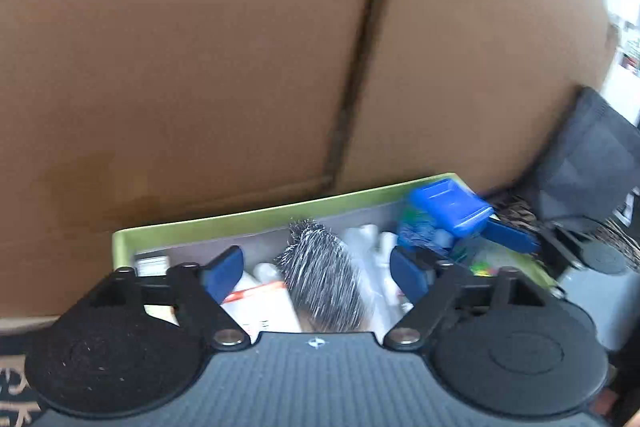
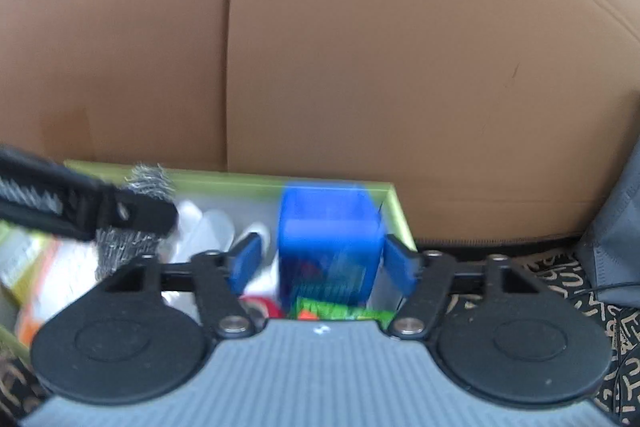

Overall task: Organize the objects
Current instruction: 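Carry the blue cube box and steel wool into the shoebox and open both tools, then withdraw both tools from the shoebox toward the clear plastic cup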

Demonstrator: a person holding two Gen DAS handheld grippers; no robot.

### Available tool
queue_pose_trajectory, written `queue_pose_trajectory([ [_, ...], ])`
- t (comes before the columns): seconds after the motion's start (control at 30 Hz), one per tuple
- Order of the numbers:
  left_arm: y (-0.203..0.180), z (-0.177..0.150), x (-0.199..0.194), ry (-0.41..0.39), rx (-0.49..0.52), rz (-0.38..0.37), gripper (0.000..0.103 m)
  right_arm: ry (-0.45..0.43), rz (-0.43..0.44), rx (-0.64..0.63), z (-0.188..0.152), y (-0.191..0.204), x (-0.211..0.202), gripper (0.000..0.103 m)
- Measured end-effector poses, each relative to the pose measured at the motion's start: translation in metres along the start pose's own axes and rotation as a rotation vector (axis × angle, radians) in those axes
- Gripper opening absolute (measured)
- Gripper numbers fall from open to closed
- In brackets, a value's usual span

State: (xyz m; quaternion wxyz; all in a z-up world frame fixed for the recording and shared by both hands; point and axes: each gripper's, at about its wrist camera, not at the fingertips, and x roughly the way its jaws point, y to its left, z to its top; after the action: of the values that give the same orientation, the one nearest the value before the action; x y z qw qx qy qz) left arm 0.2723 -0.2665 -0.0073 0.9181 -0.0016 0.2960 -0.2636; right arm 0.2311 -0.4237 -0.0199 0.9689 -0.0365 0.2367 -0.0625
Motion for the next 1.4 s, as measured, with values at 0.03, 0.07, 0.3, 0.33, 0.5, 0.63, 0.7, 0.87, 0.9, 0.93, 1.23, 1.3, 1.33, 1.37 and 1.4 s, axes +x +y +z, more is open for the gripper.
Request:
queue_pose_trajectory([
  [0.03, 0.002, -0.003, -0.002, -0.008, -0.001, -0.001, 0.085, -0.011, 0.003, -0.014, -0.004, 0.002, -0.002, 0.078],
  [0.07, 0.004, -0.005, -0.003, -0.006, -0.001, -0.009, 0.085, -0.024, 0.01, -0.014, -0.007, 0.002, -0.006, 0.081],
  [0.3, 0.014, -0.012, -0.02, 0.002, -0.051, 0.012, 0.085, -0.078, 0.007, 0.01, -0.014, 0.013, -0.038, 0.1],
  [0.33, 0.019, -0.012, -0.024, 0.0, -0.051, 0.016, 0.085, -0.086, 0.006, 0.008, -0.016, 0.019, -0.046, 0.101],
  [0.5, 0.029, -0.019, -0.053, -0.02, -0.023, 0.062, 0.086, -0.111, 0.022, 0.004, -0.002, 0.016, -0.066, 0.103],
  [0.63, 0.031, -0.024, -0.077, -0.025, -0.022, 0.087, 0.086, -0.136, 0.042, -0.026, 0.0, 0.03, -0.087, 0.103],
  [0.7, 0.033, -0.028, -0.091, -0.029, -0.023, 0.091, 0.086, -0.15, 0.056, -0.024, 0.003, 0.039, -0.098, 0.103],
  [0.87, 0.044, -0.039, -0.123, -0.015, -0.033, 0.08, 0.087, -0.172, 0.122, -0.002, 0.006, 0.057, -0.128, 0.103],
  [0.9, 0.047, -0.042, -0.128, -0.015, -0.03, 0.087, 0.087, -0.173, 0.134, -0.005, 0.005, 0.061, -0.134, 0.103],
  [0.93, 0.05, -0.045, -0.135, -0.015, -0.025, 0.096, 0.087, -0.174, 0.142, -0.008, 0.005, 0.066, -0.138, 0.103],
  [1.23, 0.092, -0.076, -0.172, -0.028, -0.056, 0.12, 0.087, -0.151, 0.242, -0.049, 0.0, 0.121, -0.159, 0.103],
  [1.3, 0.108, -0.084, -0.179, -0.028, -0.059, 0.144, 0.087, -0.132, 0.276, -0.068, -0.002, 0.138, -0.157, 0.103],
  [1.33, 0.118, -0.088, -0.181, -0.025, -0.062, 0.163, 0.088, -0.121, 0.297, -0.081, -0.003, 0.148, -0.155, 0.103],
  [1.37, 0.129, -0.092, -0.183, -0.021, -0.069, 0.183, 0.088, -0.11, 0.315, -0.094, -0.003, 0.158, -0.153, 0.103],
  [1.4, 0.14, -0.095, -0.183, -0.015, -0.081, 0.201, 0.088, -0.1, 0.329, -0.107, -0.004, 0.168, -0.15, 0.103],
])
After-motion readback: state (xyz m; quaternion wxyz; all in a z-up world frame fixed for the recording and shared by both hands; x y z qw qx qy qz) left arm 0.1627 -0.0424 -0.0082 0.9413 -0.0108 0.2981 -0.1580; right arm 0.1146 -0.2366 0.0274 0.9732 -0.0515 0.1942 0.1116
